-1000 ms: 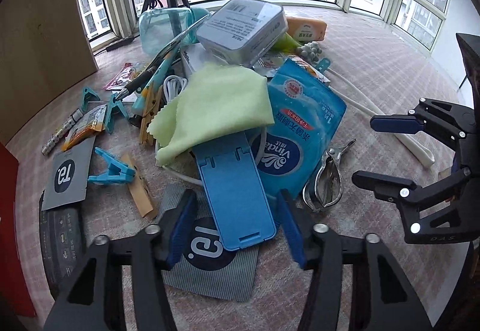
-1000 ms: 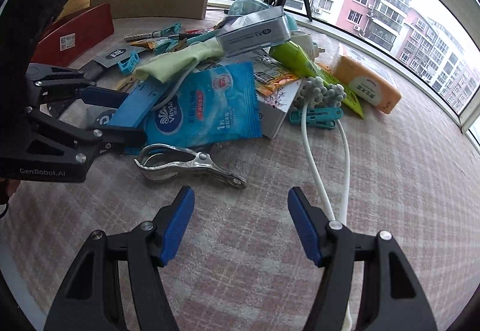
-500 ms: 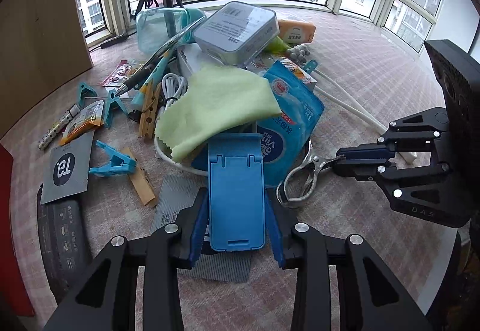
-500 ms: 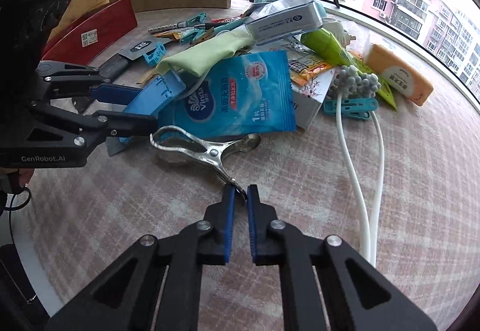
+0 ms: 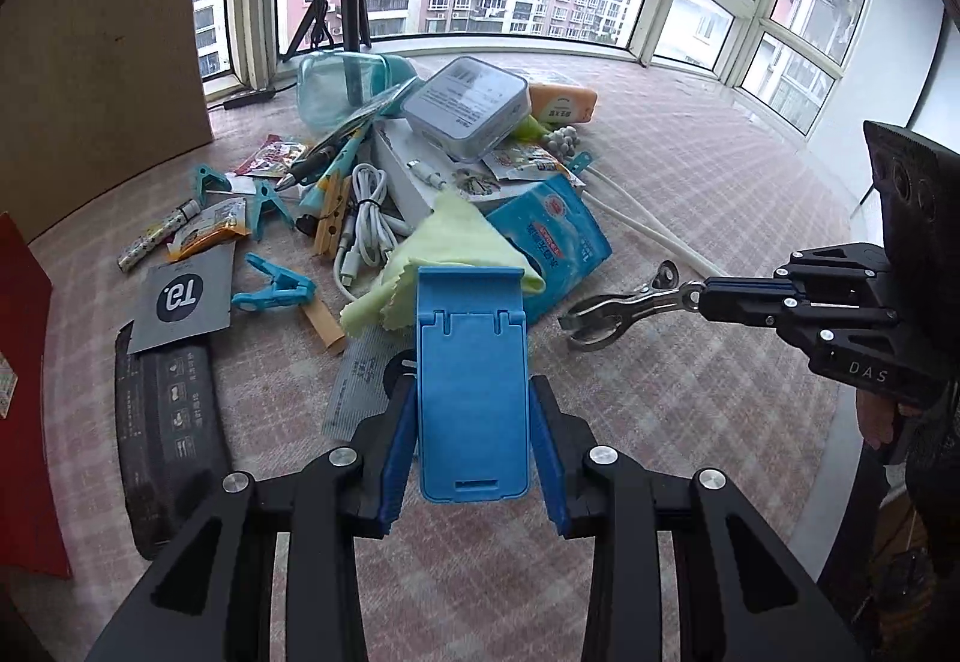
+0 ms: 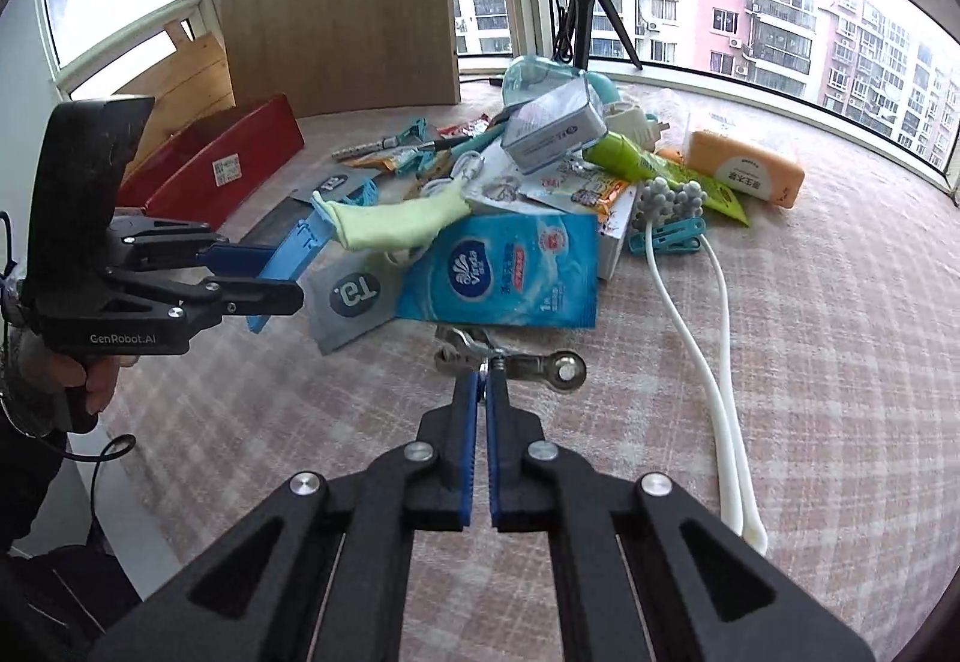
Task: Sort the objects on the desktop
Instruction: 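Carry the blue stand with the left tool while the right tool carries the clamp to the box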
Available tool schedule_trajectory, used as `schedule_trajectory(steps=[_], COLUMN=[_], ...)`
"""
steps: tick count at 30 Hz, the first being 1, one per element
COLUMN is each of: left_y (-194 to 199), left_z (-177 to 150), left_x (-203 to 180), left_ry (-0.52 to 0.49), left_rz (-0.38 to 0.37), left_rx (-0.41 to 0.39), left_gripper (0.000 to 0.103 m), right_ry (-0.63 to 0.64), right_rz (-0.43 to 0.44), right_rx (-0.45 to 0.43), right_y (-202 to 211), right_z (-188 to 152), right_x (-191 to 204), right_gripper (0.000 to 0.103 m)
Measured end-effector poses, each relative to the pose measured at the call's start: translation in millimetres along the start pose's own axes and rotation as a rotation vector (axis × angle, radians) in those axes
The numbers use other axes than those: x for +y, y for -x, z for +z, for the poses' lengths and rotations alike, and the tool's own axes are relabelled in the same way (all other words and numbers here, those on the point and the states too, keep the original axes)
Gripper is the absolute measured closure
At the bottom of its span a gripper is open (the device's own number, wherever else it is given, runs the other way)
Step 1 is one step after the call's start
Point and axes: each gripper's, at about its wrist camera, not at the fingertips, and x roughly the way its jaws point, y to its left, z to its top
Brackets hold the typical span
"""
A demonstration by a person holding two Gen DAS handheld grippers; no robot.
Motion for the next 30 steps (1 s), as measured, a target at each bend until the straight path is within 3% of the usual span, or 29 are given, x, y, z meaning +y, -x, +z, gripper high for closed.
schedule_trajectory(steps=[3, 6, 10, 12, 17, 20, 23, 26, 30], left_y=[19.2, 38.6, 59.3, 53.7, 58.8, 70.2, 86.8, 89.3, 84.0], left_z=[-7.1, -14.9, -25.2, -32.6, -57.2, -72.4, -85.0, -107.9, -138.0], left_x=[7.0, 12.4, 33.0, 46.6, 68.4, 67.1, 70.1, 71.8, 61.1], left_ry=[0.025, 0.024, 0.071, 0.076, 0.093, 0.061, 0.063, 0.070, 0.009], left_rz=[-0.029, 0.000, -0.040, 0.002, -0.016, 0.005, -0.019, -0.051, -0.015], left_rx=[-0.029, -0.055, -0.081, -0.035, 0.062, 0.085, 0.103, 0.189, 0.288], left_gripper=[0.069, 0.069, 0.069, 0.069, 0.069, 0.069, 0.069, 0.069, 0.069], right_ry=[0.011, 0.032, 0.059, 0.072, 0.109, 0.130, 0.143, 0.155, 0.170], right_rz=[0.002, 0.011, 0.041, 0.055, 0.089, 0.105, 0.112, 0.128, 0.154], right_rx=[-0.034, -0.063, -0.103, -0.113, -0.133, -0.136, -0.145, -0.148, -0.150], right_y=[15.3, 28.6, 39.1, 37.8, 31.7, 27.8, 25.0, 23.3, 21.1], right_z=[6.9, 16.8, 36.2, 46.0, 65.4, 73.7, 80.5, 84.9, 84.6], right_x=[13.8, 30.0, 55.3, 69.0, 104.5, 122.3, 136.9, 149.2, 164.3], right_gripper=[0.100, 0.100, 0.100, 0.100, 0.100, 0.100, 0.100, 0.100, 0.100])
